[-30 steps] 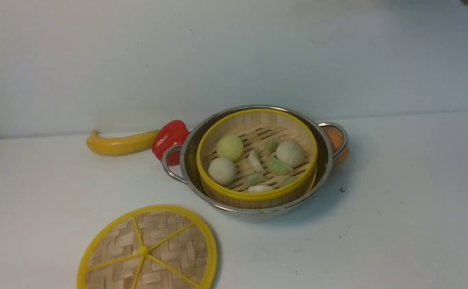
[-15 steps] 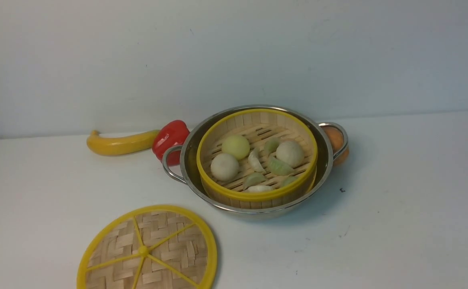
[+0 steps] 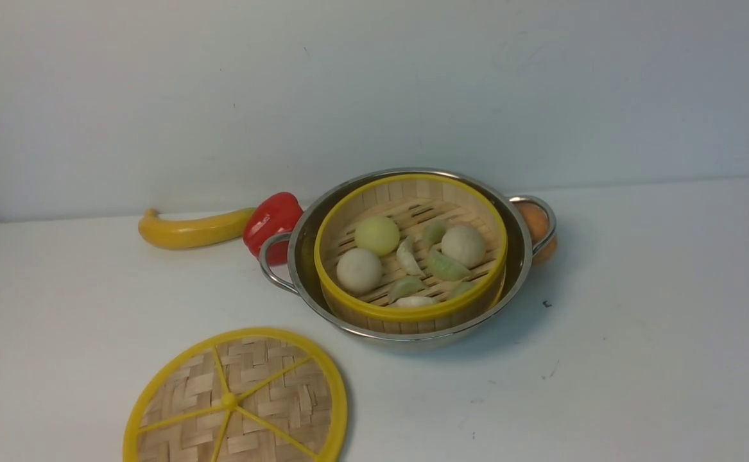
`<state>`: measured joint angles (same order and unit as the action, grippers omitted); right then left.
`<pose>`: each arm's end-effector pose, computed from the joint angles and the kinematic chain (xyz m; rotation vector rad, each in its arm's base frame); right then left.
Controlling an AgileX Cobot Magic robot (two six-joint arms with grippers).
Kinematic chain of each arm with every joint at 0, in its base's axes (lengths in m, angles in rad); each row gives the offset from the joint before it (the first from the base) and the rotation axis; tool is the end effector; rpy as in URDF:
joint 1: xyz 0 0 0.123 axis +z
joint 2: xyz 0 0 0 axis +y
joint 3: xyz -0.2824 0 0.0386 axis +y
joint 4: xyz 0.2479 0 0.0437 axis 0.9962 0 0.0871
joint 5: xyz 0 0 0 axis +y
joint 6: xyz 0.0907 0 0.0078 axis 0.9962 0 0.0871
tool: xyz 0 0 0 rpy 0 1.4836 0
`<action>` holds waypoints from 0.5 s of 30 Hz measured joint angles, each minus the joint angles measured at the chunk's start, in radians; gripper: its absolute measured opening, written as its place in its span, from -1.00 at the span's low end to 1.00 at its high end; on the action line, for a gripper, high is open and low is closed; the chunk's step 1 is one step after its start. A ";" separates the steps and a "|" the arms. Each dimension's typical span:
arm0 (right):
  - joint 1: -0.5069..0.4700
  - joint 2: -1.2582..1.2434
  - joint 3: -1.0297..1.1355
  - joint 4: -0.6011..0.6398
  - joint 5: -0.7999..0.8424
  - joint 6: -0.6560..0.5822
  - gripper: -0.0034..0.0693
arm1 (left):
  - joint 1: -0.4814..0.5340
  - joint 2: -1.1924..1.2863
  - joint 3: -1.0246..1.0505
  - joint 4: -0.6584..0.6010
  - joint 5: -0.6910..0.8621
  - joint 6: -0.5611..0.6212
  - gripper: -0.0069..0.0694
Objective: Place the steamer in the pot on the white table, and put the lid on the steamer.
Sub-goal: 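Grasp the bamboo steamer lid lying on the table by its centre knob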
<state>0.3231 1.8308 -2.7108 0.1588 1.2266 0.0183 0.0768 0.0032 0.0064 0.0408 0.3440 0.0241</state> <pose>0.3003 0.1149 0.5820 -0.3357 1.8122 0.4142 0.0536 0.0054 0.1798 -0.0228 1.8382 0.1103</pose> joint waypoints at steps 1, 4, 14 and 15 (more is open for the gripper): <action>0.000 -0.014 0.017 -0.012 0.000 -0.003 -0.85 | 0.000 0.000 0.000 0.000 0.000 0.000 -0.19; 0.001 -0.117 0.152 -0.043 0.002 -0.024 -0.84 | 0.000 0.000 0.000 0.000 0.000 0.000 -0.19; -0.020 -0.607 1.122 -0.092 -0.390 -0.032 -0.79 | 0.000 0.000 0.000 0.000 0.000 0.000 -0.19; -0.039 -0.641 1.231 -0.084 -0.413 -0.027 -0.78 | 0.000 0.000 0.000 0.000 0.000 0.000 -0.19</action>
<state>0.2841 1.1897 -1.4797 0.0744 0.8135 -0.0085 0.0768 0.0032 0.0064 0.0408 0.3440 0.0241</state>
